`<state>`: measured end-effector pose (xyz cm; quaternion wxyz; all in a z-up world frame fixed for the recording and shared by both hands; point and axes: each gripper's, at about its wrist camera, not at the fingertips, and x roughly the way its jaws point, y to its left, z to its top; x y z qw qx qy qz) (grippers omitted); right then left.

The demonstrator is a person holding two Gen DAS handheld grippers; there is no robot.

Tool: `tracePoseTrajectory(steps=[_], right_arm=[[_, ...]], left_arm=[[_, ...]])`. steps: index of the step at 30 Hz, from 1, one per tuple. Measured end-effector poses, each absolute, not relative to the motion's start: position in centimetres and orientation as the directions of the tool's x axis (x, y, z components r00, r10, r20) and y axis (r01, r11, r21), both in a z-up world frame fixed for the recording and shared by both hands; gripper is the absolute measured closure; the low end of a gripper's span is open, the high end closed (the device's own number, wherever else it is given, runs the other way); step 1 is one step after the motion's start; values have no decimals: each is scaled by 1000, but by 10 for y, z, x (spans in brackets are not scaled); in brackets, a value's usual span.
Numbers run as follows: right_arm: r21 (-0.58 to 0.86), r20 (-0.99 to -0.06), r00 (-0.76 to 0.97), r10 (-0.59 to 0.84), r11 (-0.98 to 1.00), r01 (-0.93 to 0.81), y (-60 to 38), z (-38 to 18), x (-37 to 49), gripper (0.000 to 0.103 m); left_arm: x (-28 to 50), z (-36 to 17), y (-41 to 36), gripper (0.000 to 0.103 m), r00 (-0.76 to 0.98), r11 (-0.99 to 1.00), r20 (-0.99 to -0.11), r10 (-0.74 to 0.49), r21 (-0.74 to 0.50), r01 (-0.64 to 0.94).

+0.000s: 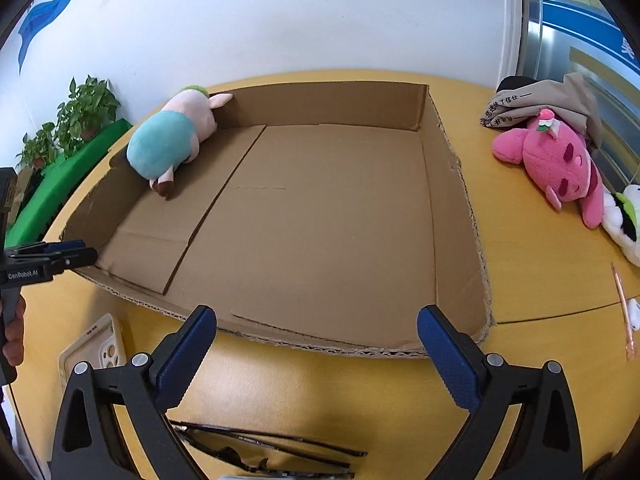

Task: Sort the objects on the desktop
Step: 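Withdraw both tools from the box toward the sunglasses and phone case, then move both tools to the black UGREEN box and close both grippers on it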

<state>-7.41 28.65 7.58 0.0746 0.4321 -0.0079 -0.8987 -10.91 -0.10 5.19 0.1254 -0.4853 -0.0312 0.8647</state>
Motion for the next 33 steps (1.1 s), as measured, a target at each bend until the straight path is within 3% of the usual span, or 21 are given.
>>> tracePoseTrajectory(steps=[3,5,8,12,15,17,19,21,23,25,29,33], right_arm=[[93,-770,-617,-166,-985,149,280,88,-66,1],[75,-711,-680,-176,-982,175,269,112,-43,1],[99,-632,-743,-218,-974,202,255,142,-8,0],[136,-570,-780,-258,-966,220,247,150,24,2],[136,-606,-765,-217,-976,169,247,142,20,20],[196,-594,-773,-224,-972,131,258,143,22,23],[189,-578,-794,-188,-977,94,266,145,30,36],[173,-588,-790,-171,-981,84,270,145,34,40],[197,-617,-764,-192,-977,87,275,142,34,35],[241,-630,-739,-239,-965,107,277,141,31,1],[214,-602,-761,-243,-967,141,270,148,38,0],[208,-601,-757,-256,-965,162,268,147,39,0]], left_arm=[[-91,71,-7,41,-581,-971,-779,234,-153,-186],[-74,87,-9,41,-635,-975,-743,211,-115,-189],[-63,100,-10,31,-673,-979,-716,186,-73,-193],[-72,101,-7,29,-673,-973,-712,201,-65,-222],[-96,79,-14,29,-584,-940,-739,336,-229,-251],[-110,62,-19,32,-533,-932,-765,363,-287,-222],[-108,64,-17,32,-567,-938,-748,345,-260,-229],[-106,62,-12,32,-535,-941,-776,334,-244,-234],[-102,57,-11,40,-498,-935,-794,349,-262,-238],[-94,55,-9,42,-500,-936,-794,345,-252,-246],[-82,58,-9,49,-490,-931,-793,362,-281,-234],[-71,68,-7,49,-524,-947,-791,316,-235,-217]])
